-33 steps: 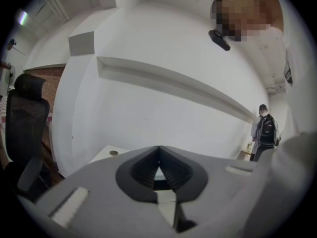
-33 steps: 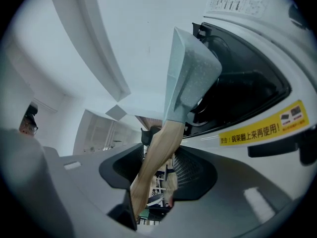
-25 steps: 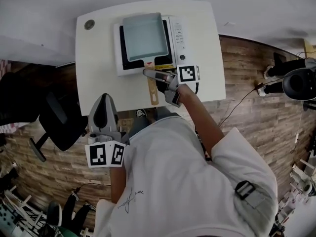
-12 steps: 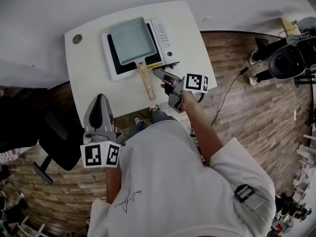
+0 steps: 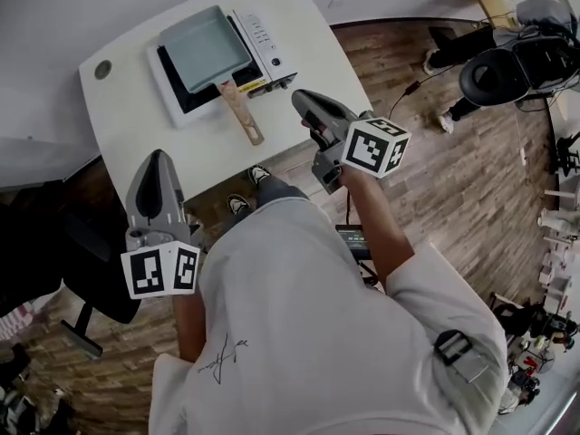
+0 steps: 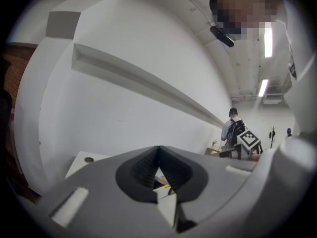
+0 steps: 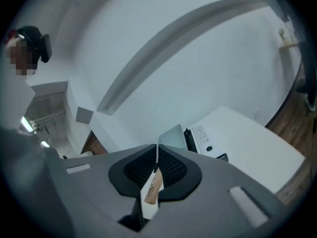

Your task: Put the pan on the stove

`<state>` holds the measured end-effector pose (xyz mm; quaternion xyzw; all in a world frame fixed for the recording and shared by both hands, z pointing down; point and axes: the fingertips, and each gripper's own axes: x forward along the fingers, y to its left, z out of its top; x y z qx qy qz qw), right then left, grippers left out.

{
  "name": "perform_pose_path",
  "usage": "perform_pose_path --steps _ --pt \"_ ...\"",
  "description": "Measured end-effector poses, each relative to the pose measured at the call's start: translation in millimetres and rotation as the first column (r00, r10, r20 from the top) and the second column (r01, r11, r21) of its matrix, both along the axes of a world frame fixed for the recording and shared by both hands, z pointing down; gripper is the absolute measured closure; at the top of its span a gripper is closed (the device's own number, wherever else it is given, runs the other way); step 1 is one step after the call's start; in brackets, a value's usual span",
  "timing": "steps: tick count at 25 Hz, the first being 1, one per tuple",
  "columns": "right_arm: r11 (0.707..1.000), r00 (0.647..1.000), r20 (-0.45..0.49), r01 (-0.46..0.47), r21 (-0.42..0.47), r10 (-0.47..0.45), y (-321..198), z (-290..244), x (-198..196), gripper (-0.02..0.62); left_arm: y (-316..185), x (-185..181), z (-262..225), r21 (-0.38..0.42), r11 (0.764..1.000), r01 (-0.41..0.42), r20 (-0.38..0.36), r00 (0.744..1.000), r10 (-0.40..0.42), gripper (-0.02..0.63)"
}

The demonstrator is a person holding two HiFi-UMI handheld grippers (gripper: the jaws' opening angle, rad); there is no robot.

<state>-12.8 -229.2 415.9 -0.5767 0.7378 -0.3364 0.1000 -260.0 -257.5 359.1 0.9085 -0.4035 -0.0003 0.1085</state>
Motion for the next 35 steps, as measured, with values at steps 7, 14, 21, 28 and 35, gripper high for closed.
perform_pose_path --steps 7,14,21,28,35 --pt "0.997 0.985 -0.171 0.005 0.082 0.009 43 -35 -17 0.595 24 -23 -4 0.05 0.999 0.01 0.032 0.999 -0.011 0.598" --pt "0.993 0.952 -0.306 0.057 0.102 -0.023 52 -46 -35 0.597 30 -37 -2 0.037 0.999 0.022 0.011 1.0 -0.022 0.598" --pt "0.992 0.935 -0.352 0.076 0.103 -0.035 50 -48 -43 0.595 29 -42 2 0.021 0.999 0.027 0.012 1.0 -0.027 0.598" --pt "0.997 0.928 -0.371 0.055 0.05 -0.033 51 -42 -42 0.595 34 -40 9 -0.004 1.0 0.01 0.002 1.0 -0.01 0.599" --pt "0.999 0.913 -0.407 0.039 0.031 -0.023 65 -43 -37 0.595 54 -28 18 -0.023 0.999 -0.04 0.014 0.999 0.041 0.6"
